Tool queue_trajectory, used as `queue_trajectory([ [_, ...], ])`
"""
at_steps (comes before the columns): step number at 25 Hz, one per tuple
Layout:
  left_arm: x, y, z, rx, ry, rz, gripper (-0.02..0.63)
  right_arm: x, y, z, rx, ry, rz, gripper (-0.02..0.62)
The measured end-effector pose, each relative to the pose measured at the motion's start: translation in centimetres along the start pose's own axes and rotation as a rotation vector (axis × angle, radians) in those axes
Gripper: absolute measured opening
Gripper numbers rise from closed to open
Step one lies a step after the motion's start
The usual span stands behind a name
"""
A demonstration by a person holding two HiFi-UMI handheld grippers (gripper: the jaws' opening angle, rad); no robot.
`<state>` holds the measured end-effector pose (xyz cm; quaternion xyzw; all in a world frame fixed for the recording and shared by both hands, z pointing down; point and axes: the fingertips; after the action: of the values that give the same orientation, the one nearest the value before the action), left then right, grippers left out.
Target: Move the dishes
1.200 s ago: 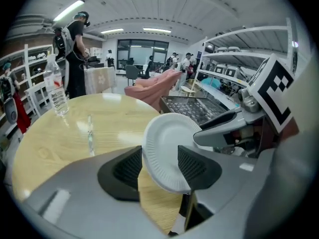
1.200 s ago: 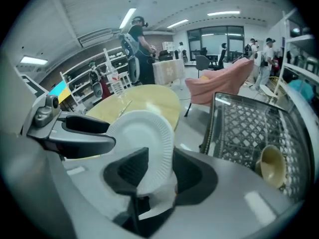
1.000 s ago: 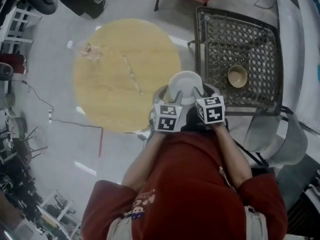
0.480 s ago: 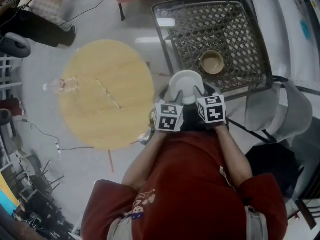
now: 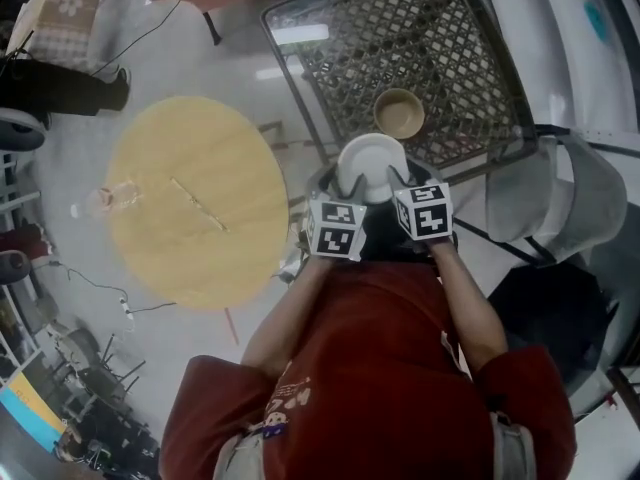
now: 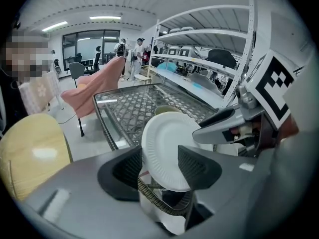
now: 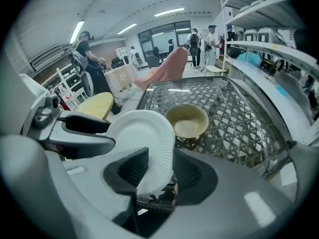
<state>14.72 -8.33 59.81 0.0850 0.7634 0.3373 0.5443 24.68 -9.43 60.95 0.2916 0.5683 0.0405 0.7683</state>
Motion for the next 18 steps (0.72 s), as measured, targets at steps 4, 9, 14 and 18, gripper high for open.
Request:
queue_trajectory([
  [4, -0.3, 0.5, 0.1, -0.001, 0.000, -0.022, 0.238, -0.7, 0.5, 0.2, 0.002, -0.016, -0.022, 0.143],
  [9, -1.3, 2.1, -0.1, 0.016, 0.000, -0.064, 0.238, -1.8, 1.4, 0.1, 0.011, -0.038, -0.059, 0.143],
  [14, -2.3, 3.4, -0.1, 0.031, 0.005, -0.100, 0.238, -2.9, 2.4, 0.2, 0.010, -0.051, -0.091, 0.143],
  [18, -3.3, 3.9, -0.4, 0.033, 0.005, -0.107, 0.238, -3.8, 3.0, 0.5, 0.004, -0.056, -0.110, 0.143],
])
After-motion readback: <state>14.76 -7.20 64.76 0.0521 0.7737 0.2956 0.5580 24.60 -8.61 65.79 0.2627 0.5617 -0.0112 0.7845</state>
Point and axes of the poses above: the fingertips, and each gripper's own axes: x backward along the fingers, z to its right, y out of its underside
